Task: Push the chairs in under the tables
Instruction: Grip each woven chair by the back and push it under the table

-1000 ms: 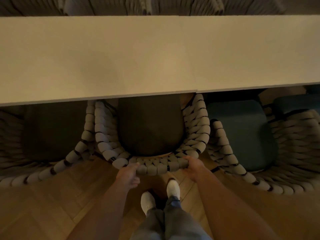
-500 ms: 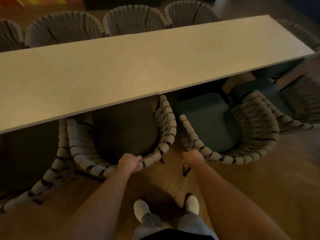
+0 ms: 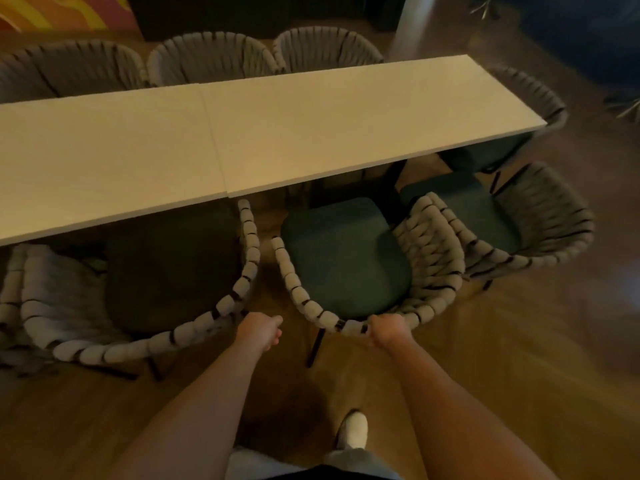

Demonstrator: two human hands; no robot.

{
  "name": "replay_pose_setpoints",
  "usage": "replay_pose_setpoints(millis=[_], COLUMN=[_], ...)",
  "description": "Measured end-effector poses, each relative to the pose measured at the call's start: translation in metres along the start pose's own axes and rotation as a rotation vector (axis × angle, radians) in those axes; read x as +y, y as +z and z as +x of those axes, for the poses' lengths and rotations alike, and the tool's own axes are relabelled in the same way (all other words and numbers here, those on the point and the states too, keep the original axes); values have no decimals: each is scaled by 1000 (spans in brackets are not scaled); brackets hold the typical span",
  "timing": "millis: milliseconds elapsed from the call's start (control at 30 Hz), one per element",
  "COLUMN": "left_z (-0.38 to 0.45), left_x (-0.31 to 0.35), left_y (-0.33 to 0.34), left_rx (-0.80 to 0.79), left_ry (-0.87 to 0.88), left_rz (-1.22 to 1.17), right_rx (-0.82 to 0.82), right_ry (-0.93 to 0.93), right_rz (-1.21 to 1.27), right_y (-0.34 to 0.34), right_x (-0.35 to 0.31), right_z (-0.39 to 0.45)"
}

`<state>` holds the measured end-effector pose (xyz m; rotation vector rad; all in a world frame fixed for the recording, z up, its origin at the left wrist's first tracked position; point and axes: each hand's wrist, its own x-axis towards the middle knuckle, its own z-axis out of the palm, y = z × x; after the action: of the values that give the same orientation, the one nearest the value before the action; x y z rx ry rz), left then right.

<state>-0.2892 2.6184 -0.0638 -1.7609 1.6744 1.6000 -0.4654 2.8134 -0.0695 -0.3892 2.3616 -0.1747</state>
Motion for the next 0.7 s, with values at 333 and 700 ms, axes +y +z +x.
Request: replay_pose_setpoints(millis=[333,700], left_z=[-6,40], left_x=[38,88], left_y=[98,142], left_rx=[21,17], left_ry=[-37,-190], left_rz=[-19,-36], right_rx=[-58,63], right_ry=[76,177], right_rz=[214,236], right_y=[-77,-106], right_x=[98,129], right_z=[50,111])
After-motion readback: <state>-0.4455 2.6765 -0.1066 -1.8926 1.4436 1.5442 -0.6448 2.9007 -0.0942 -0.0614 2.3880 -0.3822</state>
